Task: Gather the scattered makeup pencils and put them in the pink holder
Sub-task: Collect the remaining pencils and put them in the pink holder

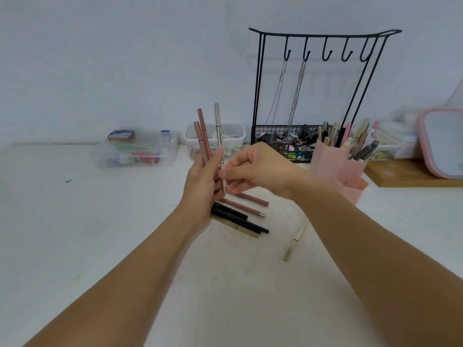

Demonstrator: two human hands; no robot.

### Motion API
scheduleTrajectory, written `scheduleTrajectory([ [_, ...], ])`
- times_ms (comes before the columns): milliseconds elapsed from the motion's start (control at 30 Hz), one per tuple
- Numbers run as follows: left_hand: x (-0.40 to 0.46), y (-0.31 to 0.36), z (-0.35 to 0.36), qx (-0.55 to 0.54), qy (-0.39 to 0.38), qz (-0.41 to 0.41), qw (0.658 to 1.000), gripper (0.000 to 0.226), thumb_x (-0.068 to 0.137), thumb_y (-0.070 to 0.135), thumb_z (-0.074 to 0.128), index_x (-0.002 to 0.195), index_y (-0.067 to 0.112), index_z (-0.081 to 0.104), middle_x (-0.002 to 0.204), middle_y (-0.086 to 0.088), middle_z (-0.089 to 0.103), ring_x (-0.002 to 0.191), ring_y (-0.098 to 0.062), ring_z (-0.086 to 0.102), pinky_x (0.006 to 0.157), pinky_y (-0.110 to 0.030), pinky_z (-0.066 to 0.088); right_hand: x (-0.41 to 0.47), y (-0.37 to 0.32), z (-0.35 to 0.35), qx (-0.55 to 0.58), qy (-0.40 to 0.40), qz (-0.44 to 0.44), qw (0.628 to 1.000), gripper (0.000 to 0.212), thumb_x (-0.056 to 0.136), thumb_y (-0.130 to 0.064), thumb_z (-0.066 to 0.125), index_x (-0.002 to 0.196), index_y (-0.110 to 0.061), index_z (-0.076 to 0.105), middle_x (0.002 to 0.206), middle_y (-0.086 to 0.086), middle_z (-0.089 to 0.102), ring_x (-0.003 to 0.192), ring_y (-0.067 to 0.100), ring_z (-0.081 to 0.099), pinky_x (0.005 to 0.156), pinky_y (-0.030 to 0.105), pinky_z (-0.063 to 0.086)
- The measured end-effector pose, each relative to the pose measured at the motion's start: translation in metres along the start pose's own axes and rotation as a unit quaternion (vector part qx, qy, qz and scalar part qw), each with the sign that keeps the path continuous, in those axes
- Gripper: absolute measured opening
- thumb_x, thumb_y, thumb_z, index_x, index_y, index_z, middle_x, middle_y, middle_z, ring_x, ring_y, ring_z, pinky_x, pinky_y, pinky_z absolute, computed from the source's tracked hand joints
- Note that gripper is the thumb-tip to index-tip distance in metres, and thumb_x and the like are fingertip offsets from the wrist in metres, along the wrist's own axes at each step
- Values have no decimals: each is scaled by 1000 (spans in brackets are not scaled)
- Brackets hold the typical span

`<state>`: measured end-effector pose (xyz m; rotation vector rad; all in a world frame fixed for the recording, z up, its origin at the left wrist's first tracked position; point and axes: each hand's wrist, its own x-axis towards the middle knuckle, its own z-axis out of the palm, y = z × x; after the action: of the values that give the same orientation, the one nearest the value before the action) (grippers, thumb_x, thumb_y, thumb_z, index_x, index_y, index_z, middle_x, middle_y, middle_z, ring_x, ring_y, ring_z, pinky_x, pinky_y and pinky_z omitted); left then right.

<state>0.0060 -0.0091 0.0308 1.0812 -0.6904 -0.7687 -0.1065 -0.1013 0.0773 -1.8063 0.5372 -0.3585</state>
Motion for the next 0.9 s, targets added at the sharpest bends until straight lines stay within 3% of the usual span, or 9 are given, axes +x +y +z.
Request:
scheduleTrajectory([
  [67, -2, 0, 1, 5, -3, 2, 1000, 16, 101, 39, 57, 104, 24, 60, 64, 11, 62, 56, -8, 63, 48, -22, 48, 3, 4, 11, 11, 14, -8, 1000, 25, 84, -3, 76, 97, 17, 68, 76, 21, 72, 65, 19, 72, 64, 25, 61],
  [133, -2, -3, 1, 12, 0, 6, 1000, 14, 103, 32, 56, 108, 20, 61, 70, 10, 67, 63, -10, 66, 52, -22, 51, 5, 9, 18, 7, 31, -15, 999, 25, 84, 3, 73, 94, 23, 63, 73, 23, 70, 61, 20, 71, 62, 26, 62],
  [233, -1, -6, 0, 50, 22, 8, 998, 16, 107, 28, 49, 102, 19, 61, 73, 4, 67, 64, -14, 61, 52, -25, 49, 5, 12, 23, -33, 57, -29, 997, 16, 83, 5, 71, 89, 19, 66, 72, 27, 71, 57, 20, 70, 54, 24, 59],
  [300, -1, -7, 0, 76, 31, 10, 997, 24, 109, 33, 44, 96, 20, 59, 65, 6, 64, 57, -13, 58, 52, -27, 46, 4, 11, 24, -63, 69, -41, 995, 7, 83, 3, 71, 83, 11, 71, 70, 24, 72, 54, 18, 68, 50, 22, 55],
  [433, 0, -5, -2, 97, 33, 30, 994, 33, 110, 38, 38, 86, 18, 50, 65, -1, 51, 52, -16, 50, 42, -25, 39, 4, 5, 12, -148, 50, -39, 987, 10, 83, -10, 77, 84, -1, 75, 71, 13, 75, 57, 13, 68, 48, 22, 52],
  [533, 3, -1, -7, 89, 35, 18, 995, 35, 108, 44, 37, 85, 19, 41, 62, 3, 39, 44, -9, 34, 38, -21, 28, 4, 2, -9, -266, 76, -33, 960, 13, 82, -21, 81, 84, -9, 75, 74, 5, 74, 57, 9, 68, 46, 18, 49],
  [667, 6, 2, -11, 87, 45, 18, 995, 39, 107, 49, 36, 80, 21, 37, 54, 9, 33, 40, -7, 26, 38, -20, 21, 1, 6, -25, -382, 31, 59, 922, 24, 81, -34, 80, 85, -10, 75, 69, 1, 72, 63, 13, 70, 47, 17, 48],
  [900, 5, 5, -12, 98, 69, 7, 993, 48, 103, 62, 29, 76, 23, 33, 51, 7, 31, 40, -9, 22, 43, -23, 15, 1, 13, -14, -411, -33, 105, 905, 29, 80, -33, 81, 82, -4, 76, 73, 8, 76, 63, 18, 68, 52, 22, 53],
])
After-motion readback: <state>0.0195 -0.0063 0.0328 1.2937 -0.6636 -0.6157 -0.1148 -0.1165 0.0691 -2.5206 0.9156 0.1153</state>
